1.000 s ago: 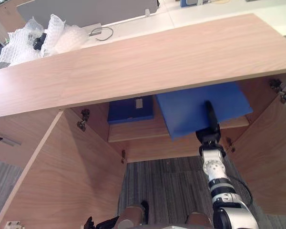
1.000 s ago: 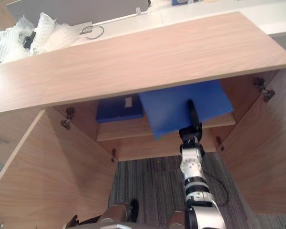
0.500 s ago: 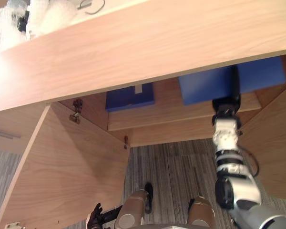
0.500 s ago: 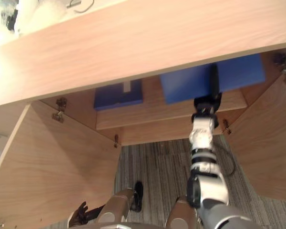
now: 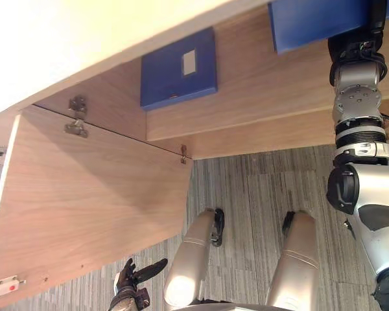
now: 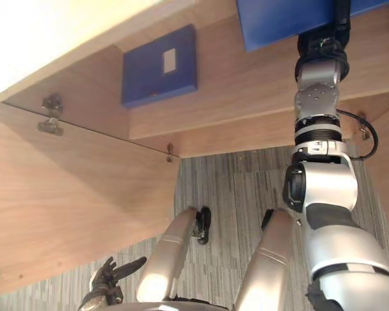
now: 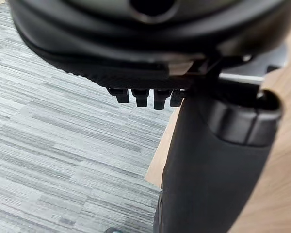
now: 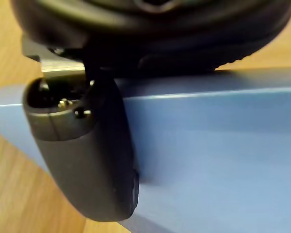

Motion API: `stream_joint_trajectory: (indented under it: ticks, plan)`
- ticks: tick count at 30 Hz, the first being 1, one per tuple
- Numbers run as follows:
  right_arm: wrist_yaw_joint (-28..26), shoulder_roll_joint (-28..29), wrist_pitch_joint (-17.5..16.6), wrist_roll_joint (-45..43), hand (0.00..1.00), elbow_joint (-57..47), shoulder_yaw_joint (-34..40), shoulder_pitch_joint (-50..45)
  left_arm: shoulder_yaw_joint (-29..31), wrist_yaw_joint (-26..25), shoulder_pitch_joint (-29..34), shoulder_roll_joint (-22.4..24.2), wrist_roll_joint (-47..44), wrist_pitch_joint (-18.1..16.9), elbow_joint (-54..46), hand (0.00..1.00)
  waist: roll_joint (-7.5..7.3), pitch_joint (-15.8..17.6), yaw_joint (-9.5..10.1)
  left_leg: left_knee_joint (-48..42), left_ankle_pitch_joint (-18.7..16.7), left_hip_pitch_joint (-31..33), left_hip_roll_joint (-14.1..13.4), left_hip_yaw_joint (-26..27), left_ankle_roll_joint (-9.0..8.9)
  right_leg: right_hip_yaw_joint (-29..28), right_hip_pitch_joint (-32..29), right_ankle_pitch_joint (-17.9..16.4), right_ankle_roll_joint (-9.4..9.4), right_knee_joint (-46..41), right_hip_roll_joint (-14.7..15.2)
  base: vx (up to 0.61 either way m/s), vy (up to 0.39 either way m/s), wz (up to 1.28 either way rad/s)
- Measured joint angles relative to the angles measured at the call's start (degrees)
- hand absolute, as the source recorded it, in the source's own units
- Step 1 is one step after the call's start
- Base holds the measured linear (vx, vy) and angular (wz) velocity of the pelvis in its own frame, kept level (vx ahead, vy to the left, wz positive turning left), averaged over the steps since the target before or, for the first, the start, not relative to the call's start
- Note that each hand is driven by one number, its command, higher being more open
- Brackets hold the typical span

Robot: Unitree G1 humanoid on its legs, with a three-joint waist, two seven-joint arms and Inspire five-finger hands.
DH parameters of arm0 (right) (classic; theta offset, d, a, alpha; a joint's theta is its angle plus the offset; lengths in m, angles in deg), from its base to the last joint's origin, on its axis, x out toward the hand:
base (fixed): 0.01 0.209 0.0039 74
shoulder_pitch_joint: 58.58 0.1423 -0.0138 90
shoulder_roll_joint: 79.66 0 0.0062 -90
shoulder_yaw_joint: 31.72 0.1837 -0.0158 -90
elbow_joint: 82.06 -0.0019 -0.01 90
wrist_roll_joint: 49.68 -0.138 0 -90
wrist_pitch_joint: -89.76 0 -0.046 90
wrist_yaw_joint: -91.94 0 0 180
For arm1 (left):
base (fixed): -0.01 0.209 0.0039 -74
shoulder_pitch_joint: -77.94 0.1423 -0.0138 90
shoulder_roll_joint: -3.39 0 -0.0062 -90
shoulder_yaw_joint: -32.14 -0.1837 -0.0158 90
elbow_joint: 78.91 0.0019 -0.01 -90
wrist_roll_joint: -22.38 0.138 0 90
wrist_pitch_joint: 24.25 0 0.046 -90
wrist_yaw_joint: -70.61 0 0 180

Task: Walk over to the cabinet, pick up the folder, carry it to the office cabinet, place the folder inside the office cabinet, then close the office cabinet door

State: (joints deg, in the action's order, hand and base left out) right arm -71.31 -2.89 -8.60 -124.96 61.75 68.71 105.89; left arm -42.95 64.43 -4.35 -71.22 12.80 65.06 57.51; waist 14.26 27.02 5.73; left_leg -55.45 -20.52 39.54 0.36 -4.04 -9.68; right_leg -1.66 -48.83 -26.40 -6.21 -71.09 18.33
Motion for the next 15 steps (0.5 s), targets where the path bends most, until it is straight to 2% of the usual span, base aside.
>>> stream_joint_trajectory:
  ticks: [3, 5, 9, 10, 15]
  plan:
    - [1.28, -1.44, -2.49, -1.40, 0.00, -1.39, 3.70, 0.06, 0.00, 0.02, -0.13, 0.99, 0.01, 0.02, -0.05, 1.00, -0.16, 0.12, -0.04, -1.53, -0.60, 3.45, 1.41, 0.31, -0.03, -1.47, -3.82, -1.04, -0.35, -2.26, 0.73, -0.04, -0.040, 0.16]
    - [1.53, -2.05, -2.79, -1.48, 0.00, -2.42, 4.48, 0.07, 0.02, -0.09, -0.14, 0.98, 0.00, 0.06, 0.00, 1.00, -0.21, 0.15, -0.03, -2.45, -1.53, 5.64, 2.38, 0.39, -0.08, -2.54, -6.23, -2.45, -0.19, -3.36, 1.52, -0.06, -0.014, 0.19]
    - [3.30, -0.74, -3.93, -2.02, 0.00, -3.60, 8.25, 0.01, 0.02, -0.26, -0.10, 0.98, -0.01, 0.89, 0.26, 1.00, -0.22, 0.16, 0.12, -5.97, -1.87, 9.88, 3.52, 0.47, 0.36, -3.77, -10.06, -2.70, -0.73, -5.66, 2.21, -0.06, 0.000, 0.13]
    - [3.54, -0.59, -4.08, -2.02, 1.00, -4.54, 8.84, 0.01, 0.01, -0.26, -0.23, 1.02, -0.01, 1.00, 0.48, 1.00, -0.25, 0.19, 0.13, -6.66, -1.93, 10.53, 3.78, 0.46, 0.47, -4.00, -10.55, -2.70, -0.74, -6.15, 2.48, -0.01, -0.008, 0.08]
    - [3.60, -0.60, -3.96, -1.64, 1.00, -6.79, 9.16, 0.07, -0.03, -0.77, -0.38, 1.11, 0.04, 1.18, 0.38, 1.00, -0.28, 0.20, 0.30, -7.65, -2.01, 11.78, 4.34, 0.92, 0.61, -5.04, -12.20, -2.70, -0.73, -7.39, 2.83, 0.03, -0.041, 0.03]
